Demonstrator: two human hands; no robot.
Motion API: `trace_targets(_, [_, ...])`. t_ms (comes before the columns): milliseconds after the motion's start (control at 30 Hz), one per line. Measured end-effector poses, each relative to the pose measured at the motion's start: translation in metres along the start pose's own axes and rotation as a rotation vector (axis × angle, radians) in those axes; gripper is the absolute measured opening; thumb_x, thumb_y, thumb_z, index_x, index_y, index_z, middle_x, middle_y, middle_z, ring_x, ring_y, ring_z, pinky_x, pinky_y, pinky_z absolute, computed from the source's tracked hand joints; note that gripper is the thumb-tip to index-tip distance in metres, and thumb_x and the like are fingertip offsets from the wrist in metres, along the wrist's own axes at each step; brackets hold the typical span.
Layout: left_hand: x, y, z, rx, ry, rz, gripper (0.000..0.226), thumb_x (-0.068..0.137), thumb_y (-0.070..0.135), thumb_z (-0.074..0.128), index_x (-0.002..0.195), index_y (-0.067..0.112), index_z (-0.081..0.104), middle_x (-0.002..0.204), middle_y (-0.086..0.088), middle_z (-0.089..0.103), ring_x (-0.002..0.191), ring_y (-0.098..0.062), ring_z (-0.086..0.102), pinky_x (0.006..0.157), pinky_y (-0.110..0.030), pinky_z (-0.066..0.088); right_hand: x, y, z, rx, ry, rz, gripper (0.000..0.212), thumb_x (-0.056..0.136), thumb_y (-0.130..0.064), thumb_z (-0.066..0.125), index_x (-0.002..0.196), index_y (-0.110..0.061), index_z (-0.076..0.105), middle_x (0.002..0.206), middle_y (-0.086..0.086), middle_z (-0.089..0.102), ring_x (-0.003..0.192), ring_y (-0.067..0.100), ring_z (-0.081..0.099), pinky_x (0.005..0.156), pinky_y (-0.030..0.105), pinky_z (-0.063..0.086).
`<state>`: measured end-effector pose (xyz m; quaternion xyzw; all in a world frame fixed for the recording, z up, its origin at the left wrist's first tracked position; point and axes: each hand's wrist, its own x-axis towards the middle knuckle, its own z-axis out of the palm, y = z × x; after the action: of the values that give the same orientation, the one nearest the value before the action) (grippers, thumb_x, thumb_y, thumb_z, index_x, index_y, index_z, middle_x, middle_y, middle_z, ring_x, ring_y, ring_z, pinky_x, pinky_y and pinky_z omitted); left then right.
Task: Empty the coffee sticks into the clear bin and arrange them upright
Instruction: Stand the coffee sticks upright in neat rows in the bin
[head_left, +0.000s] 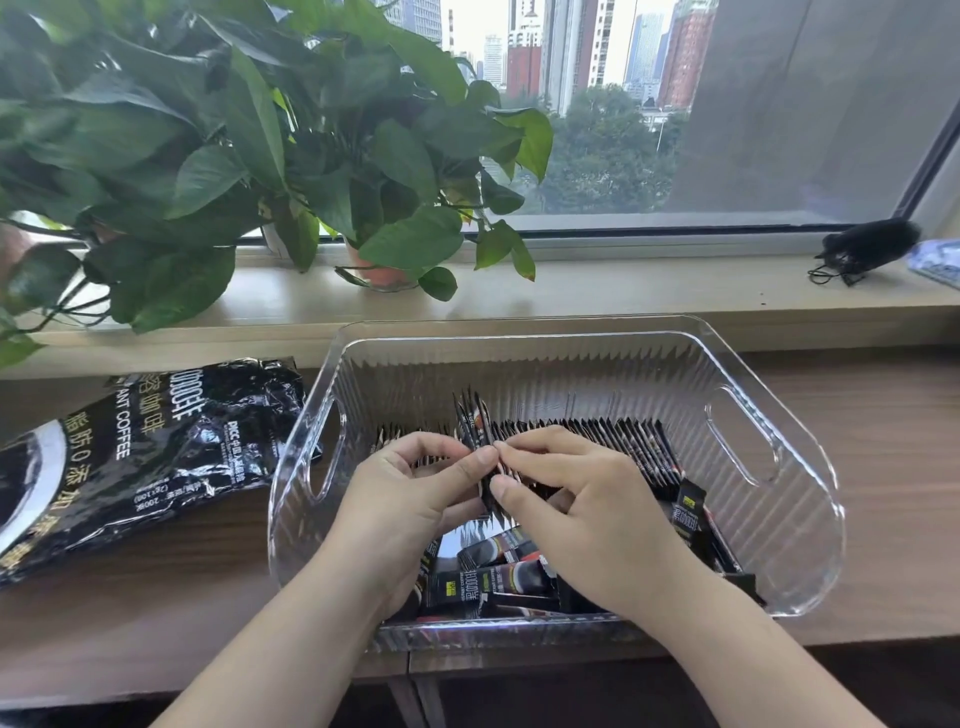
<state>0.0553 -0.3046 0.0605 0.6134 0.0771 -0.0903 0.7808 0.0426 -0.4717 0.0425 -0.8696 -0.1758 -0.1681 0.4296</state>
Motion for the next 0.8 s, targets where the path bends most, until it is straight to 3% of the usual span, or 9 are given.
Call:
trace_targets(100, [-0.004,0.003,0.001,0.074,0.029,-0.032,0.029,0.074,0.015,0.081,0.093,0.000,0.065,0.075,-0.011,0.075,0.065,-0.015,0.071,0.063,-0.025,0.058,0.006,-0.007,-0.002,0.114,-0.049,0.127,0.018,0.097,-0.031,0.063,0.103,-0.028,0.080,0.098,-0.018,0.073,0.095,0.000,0.068,0.081,0.024,0.057])
trace_targets(167, [-0.006,0.009,-0.001,0.153,0.038,-0.041,0.029,0.077,0.014,0.081,0.094,-0.004,0.065,0.064,-0.003,0.072,0.061,-0.013,0.070,0.062,-0.025,0.059,0.010,-0.010,-0.003,0.171,-0.106,0.232,0.032,0.099,-0.039,0.059,0.091,-0.018,0.081,0.086,0.000,0.076,0.078,0.021,0.071,0.074,0.046,0.059])
trace_targets(233, [-0.009,0.015,-0.005,0.237,0.017,-0.049,0.029,0.079,0.014,0.080,0.096,-0.004,0.065,0.061,-0.001,0.072,0.061,-0.012,0.072,0.062,-0.025,0.059,0.016,-0.014,-0.004,0.173,-0.125,0.302,0.042,0.097,-0.044,0.061,0.083,-0.007,0.077,0.075,0.020,0.070,0.071,0.040,0.067,0.066,0.055,0.057])
trace_targets(267, [-0.010,0.019,-0.006,0.276,0.003,-0.056,0.029,0.080,0.015,0.080,0.097,-0.003,0.064,0.061,0.000,0.072,0.061,-0.012,0.073,0.061,-0.024,0.059,0.018,-0.016,-0.003,0.178,-0.130,0.334,0.040,0.094,-0.044,0.065,0.080,-0.008,0.078,0.071,0.021,0.069,0.071,0.042,0.067,0.067,0.055,0.058])
trace_targets(333, [-0.013,0.024,-0.008,0.335,-0.016,-0.080,0.028,0.082,0.015,0.079,0.099,-0.001,0.063,0.061,0.001,0.072,0.061,-0.013,0.073,0.060,-0.023,0.059,0.024,-0.019,-0.003,0.212,-0.142,0.415,0.028,0.090,-0.041,0.073,0.078,-0.016,0.080,0.069,0.013,0.073,0.075,0.036,0.072,0.072,0.047,0.062])
trace_targets(400, [-0.013,0.027,-0.009,0.354,-0.017,-0.111,0.027,0.083,0.012,0.077,0.102,-0.001,0.062,0.062,0.000,0.073,0.062,-0.015,0.073,0.059,-0.024,0.059,0.029,-0.021,-0.004,0.279,-0.192,0.513,0.018,0.087,-0.033,0.077,0.078,-0.018,0.081,0.069,0.003,0.076,0.071,0.020,0.075,0.062,0.024,0.061])
trace_targets(467, [-0.013,0.027,-0.011,0.337,-0.016,-0.148,0.030,0.083,0.010,0.077,0.106,0.000,0.060,0.070,-0.006,0.075,0.066,-0.020,0.075,0.060,-0.027,0.060,0.032,-0.022,-0.005,0.385,-0.243,0.587,0.012,0.085,-0.024,0.080,0.081,-0.013,0.080,0.072,0.003,0.077,0.068,0.012,0.076,0.058,0.013,0.055])
trace_targets(667, [-0.016,0.019,-0.015,0.235,0.020,-0.194,0.042,0.074,0.007,0.084,0.108,0.002,0.060,0.070,-0.007,0.075,0.068,-0.021,0.075,0.061,-0.031,0.061,0.030,-0.017,-0.004,0.477,-0.307,0.669,0.006,0.082,-0.016,0.083,0.078,-0.012,0.081,0.079,0.005,0.078,0.079,0.015,0.077,0.084,0.028,0.060])
trace_targets(800, [-0.019,0.013,-0.013,0.174,0.057,-0.175,0.044,0.071,0.003,0.085,0.107,0.000,0.059,0.069,-0.009,0.074,0.064,-0.021,0.074,0.057,-0.027,0.059,0.027,-0.015,-0.007,0.580,-0.325,0.742,0.004,0.081,-0.010,0.081,0.078,-0.007,0.081,0.083,0.007,0.078,0.080,0.015,0.076,0.081,0.026,0.060])
